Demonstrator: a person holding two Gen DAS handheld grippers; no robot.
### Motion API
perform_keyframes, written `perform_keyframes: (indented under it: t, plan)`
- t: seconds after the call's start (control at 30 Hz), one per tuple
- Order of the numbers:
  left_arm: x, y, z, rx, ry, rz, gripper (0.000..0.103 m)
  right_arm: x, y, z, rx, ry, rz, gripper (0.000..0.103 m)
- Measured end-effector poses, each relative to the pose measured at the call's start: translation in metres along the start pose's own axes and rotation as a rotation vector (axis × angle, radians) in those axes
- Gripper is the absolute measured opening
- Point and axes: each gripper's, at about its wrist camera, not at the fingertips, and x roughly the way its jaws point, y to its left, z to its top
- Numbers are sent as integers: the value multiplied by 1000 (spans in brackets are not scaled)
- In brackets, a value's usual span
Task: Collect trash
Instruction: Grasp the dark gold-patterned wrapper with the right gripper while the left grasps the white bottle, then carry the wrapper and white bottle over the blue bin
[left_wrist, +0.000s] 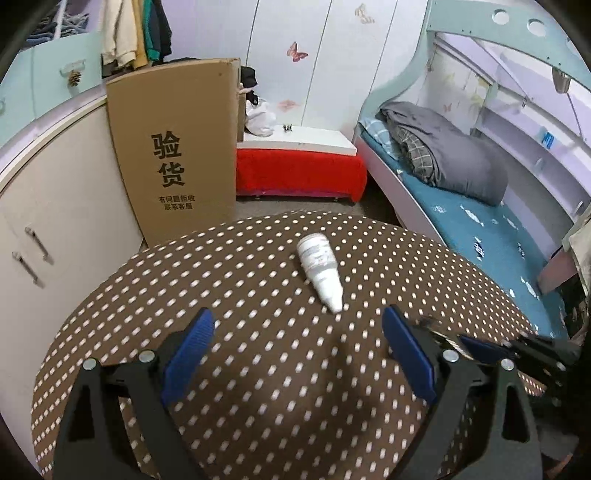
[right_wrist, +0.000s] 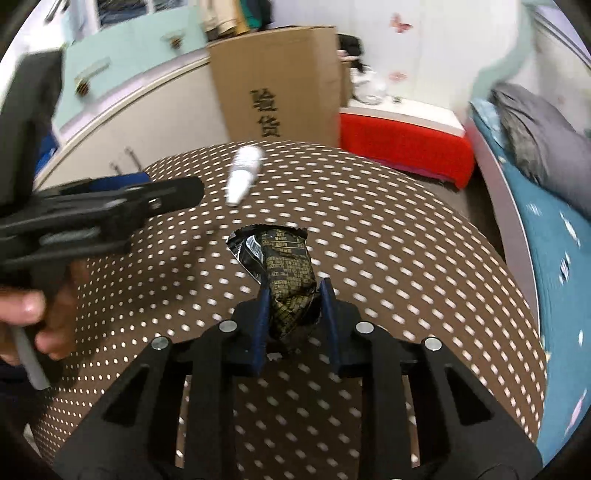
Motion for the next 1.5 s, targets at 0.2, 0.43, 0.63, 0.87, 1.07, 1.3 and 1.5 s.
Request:
perform_keyframes:
  t: [0.2, 0.43, 0.63, 0.87, 1.07, 1.3, 1.5]
  plan:
    - [39, -13, 16, 40, 47, 15, 75, -20, -30, 0, 111, -55, -30, 26]
    - [42, -16, 22, 43, 70, -64, 23, -43, -40, -4, 163, -108, -47, 26]
    - [-9, -28, -2, 57, 12, -115, 23, -86, -45, -21, 207, -167, -64, 26]
    - [-90, -56, -30, 59, -74, -188, 24, -151, -46, -43, 248, -252, -98, 26]
    - [-143, -98, -56, 95, -119, -272, 24, -205, -55, -66, 292, -326, -121, 26]
    - [-175, -163, -77, 163, -142, -370, 24, -262, -88, -96, 385, -417, -159, 26]
    - [-179, -227, -95, 238, -113, -447, 24, -294, -128, -127, 492, -463, -218, 26]
